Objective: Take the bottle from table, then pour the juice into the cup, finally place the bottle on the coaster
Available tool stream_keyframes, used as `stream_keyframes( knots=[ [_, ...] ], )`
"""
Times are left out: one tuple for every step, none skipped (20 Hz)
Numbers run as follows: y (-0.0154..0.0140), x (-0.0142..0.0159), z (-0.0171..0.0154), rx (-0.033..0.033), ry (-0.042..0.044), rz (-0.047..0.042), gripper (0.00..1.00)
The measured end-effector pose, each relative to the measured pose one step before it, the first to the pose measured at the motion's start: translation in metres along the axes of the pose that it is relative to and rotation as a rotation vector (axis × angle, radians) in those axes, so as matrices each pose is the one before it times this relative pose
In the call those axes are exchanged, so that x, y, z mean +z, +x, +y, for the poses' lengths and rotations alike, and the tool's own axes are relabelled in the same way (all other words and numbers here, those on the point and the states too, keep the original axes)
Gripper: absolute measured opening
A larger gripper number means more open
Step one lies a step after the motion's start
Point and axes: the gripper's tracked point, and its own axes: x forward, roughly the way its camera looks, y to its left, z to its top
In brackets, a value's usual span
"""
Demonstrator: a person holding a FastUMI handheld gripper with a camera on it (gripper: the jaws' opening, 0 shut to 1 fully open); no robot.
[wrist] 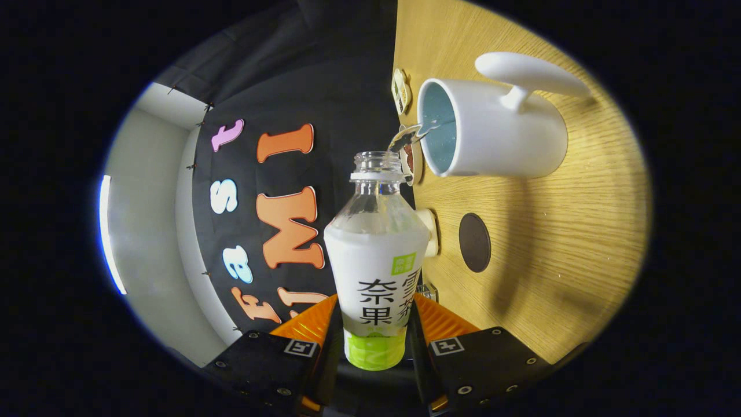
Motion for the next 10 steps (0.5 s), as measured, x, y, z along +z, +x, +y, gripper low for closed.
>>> stream_keyframes(
  knots=[
    [-0.00017,0.00059,0.00100,0.00085,0.00921,-0.00226,0.56],
    [-0.00028,-0.00088,0.00170,0.00403,0.00939,-0.00363,0.56],
    [0.00061,0.00260,0.00091,0.00664,0.01088,-0.00513,0.56],
    [-0.00332,0.00345,0.00175,0.00495,0.01104,-0.00460,0.56],
    [-0.00122,0.00069,0.00055,0.00390,0.00907,-0.00386,0.56],
    [-0.00100,0.00148,-0.00014,0.00142,0.00603,-0.00236,0.56],
    [-0.00107,0.00386,0.00084,-0.00217,0.00471,-0.00135,0.56],
    [0.00326,0.00143,0.00354,-0.00125,0.00254,-0.00151,0.56],
    [-0.00035,-0.00171,-0.00137,0.00134,0.00366,-0.00041,0.56],
    [0.00115,-0.00031,0.00051,0.00214,0.00218,-0.00088,0.56]
  ],
)
